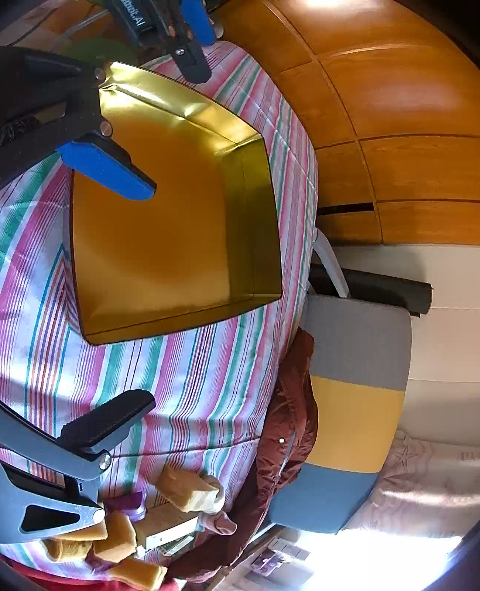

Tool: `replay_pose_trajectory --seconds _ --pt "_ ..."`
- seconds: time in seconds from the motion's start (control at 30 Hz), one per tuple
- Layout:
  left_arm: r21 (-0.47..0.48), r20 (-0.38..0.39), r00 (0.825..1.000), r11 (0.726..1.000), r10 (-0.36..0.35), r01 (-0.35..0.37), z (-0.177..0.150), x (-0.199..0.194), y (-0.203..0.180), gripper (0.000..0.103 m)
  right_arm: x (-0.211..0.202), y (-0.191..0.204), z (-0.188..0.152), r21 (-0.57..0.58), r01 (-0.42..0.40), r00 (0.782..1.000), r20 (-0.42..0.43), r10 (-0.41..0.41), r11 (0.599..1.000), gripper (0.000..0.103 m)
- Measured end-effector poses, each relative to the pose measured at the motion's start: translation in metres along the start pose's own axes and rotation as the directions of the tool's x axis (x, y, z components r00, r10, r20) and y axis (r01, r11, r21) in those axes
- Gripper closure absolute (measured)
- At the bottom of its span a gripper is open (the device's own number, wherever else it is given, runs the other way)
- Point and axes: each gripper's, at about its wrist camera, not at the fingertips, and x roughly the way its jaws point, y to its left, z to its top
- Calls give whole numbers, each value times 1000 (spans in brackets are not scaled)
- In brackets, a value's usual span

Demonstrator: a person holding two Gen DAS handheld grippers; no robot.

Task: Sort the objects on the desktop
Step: 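Move both tools from the gold tray toward the pile of sponges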

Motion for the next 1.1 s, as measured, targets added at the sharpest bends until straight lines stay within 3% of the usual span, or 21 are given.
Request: replay_pose_trajectory --seconds 0.2,0.47,0.6,0.87,1.1 --pt "-3 -15 996 997 -83 83 -4 1 -2 41 -9 -9 3 17 19 1000 24 -20 1000 0" --pt "47 -23 997 996 -75 76 -4 7 -12 41 -18 -26 2 31 64 997 40 -65 997 0" --pt "71 -20 996 993 -91 92 -3 7 -18 32 -25 -43 0 49 81 995 51 -83 996 0" --pt "146 -11 989 978 -147 147 1 7 -43 22 -43 -98 -9 124 170 982 61 -178 978 0" --pt "200 -42 973 953 -226 229 5 11 -76 22 -61 -164 -21 223 259 962 33 -273 940 0"
